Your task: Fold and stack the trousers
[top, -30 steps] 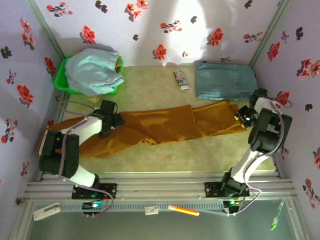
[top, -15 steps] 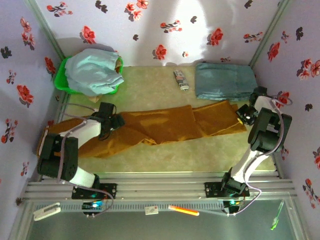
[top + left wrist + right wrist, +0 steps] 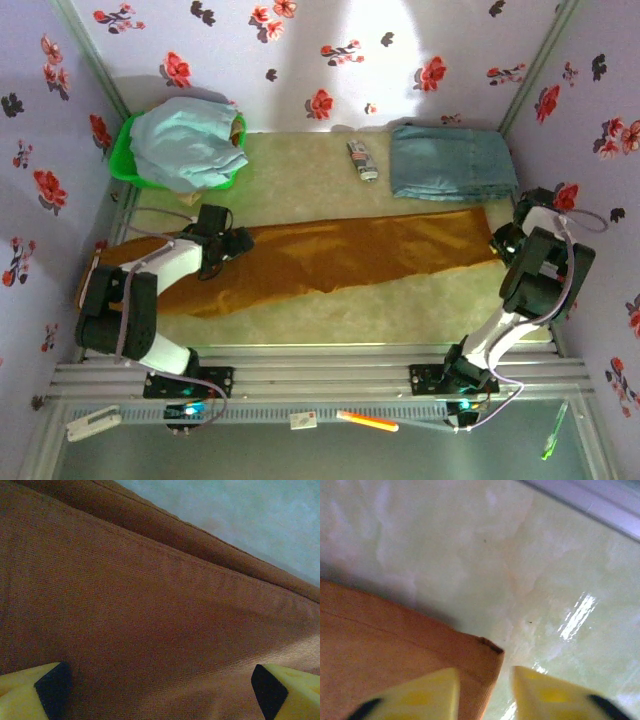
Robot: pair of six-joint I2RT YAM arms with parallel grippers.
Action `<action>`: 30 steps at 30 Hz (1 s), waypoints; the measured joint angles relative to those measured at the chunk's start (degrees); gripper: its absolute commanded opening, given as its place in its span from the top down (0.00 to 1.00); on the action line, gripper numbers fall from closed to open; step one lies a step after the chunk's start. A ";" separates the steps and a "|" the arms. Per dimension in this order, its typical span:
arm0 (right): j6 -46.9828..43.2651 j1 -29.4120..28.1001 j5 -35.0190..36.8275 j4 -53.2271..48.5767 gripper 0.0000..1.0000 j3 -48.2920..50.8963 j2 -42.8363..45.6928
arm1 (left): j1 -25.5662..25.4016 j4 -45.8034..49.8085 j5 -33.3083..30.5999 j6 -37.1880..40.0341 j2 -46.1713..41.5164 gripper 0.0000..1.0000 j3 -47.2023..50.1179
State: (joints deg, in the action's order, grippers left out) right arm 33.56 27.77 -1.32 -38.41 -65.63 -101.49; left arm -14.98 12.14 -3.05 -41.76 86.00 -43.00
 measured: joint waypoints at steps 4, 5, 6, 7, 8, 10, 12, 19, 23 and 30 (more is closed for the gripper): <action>0.07 -0.70 -0.15 -0.13 0.47 0.00 0.61 | 0.02 0.11 0.68 0.20 0.28 0.03 -0.24; 0.04 -1.03 -0.13 -0.31 0.47 -0.02 1.29 | 0.02 0.39 0.98 0.31 0.28 0.03 -0.52; 0.04 -1.44 0.00 -0.61 0.47 -0.09 2.40 | 0.00 0.66 1.40 0.37 0.28 0.03 -0.90; 0.02 -2.14 0.17 -1.11 0.47 -0.35 3.93 | 0.00 0.94 1.81 0.39 0.28 0.03 -1.40; -0.07 -2.99 0.37 -1.38 0.47 -0.68 5.25 | -0.09 1.29 2.12 0.42 0.28 0.03 -1.86; -0.11 -6.19 0.72 -2.16 0.49 -2.21 8.15 | -0.48 2.05 2.51 0.44 -0.07 0.03 -2.84; -0.07 -10.86 0.92 -2.19 0.50 -4.15 9.60 | -1.20 2.71 2.75 0.42 -0.74 0.03 -3.52; 0.57 -32.63 -8.90 3.76 0.55 -6.12 1.16 | -3.80 3.28 3.98 0.28 -1.70 0.03 -3.63; 0.50 -36.83 -13.55 4.94 0.55 -6.21 -8.20 | -3.80 2.38 4.74 0.11 -1.60 0.03 -1.33; 0.48 -33.35 -17.70 5.38 0.52 -9.46 -11.54 | -0.76 -0.09 7.78 0.13 -0.09 0.03 1.25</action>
State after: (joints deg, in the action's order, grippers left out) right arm 34.04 -5.58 -19.03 -33.04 -75.09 -113.03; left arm -15.75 12.05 4.73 -41.63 85.91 -41.76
